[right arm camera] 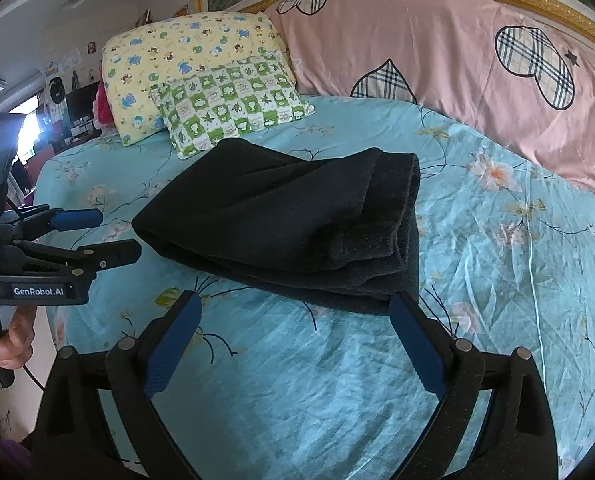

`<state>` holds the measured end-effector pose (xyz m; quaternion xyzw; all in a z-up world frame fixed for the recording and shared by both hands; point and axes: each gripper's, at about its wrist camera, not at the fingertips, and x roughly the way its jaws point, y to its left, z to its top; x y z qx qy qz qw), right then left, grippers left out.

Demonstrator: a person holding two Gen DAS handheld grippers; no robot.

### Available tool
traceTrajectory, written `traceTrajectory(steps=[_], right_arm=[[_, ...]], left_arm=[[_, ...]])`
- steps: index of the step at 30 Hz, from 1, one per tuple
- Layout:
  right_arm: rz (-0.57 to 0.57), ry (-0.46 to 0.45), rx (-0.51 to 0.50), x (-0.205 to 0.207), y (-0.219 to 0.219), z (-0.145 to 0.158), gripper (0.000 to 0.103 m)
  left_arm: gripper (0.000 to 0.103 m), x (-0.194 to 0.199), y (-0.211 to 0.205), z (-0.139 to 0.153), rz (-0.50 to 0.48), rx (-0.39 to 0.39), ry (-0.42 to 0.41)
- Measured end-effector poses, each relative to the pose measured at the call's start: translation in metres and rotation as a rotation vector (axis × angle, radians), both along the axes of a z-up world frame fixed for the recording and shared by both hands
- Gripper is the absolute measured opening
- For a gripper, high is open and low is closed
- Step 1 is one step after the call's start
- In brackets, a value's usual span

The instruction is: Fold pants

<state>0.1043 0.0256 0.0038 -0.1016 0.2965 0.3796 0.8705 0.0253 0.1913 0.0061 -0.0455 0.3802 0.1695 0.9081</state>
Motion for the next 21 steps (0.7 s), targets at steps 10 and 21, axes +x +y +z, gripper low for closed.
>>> traceTrajectory(steps=[10, 21], right_arm=[[0.005, 0.003, 0.002, 0.0003, 0.0037, 0.0006, 0.095], [0.008, 0.002, 0.002, 0.0004, 0.0055, 0.0012, 0.096]], left_arm=[[0.084, 0.0007, 0.0006, -0.0003, -0.002, 0.003, 0.003], [0.084, 0.0023, -0.0001, -0.0011, -0.009, 0.0, 0.007]])
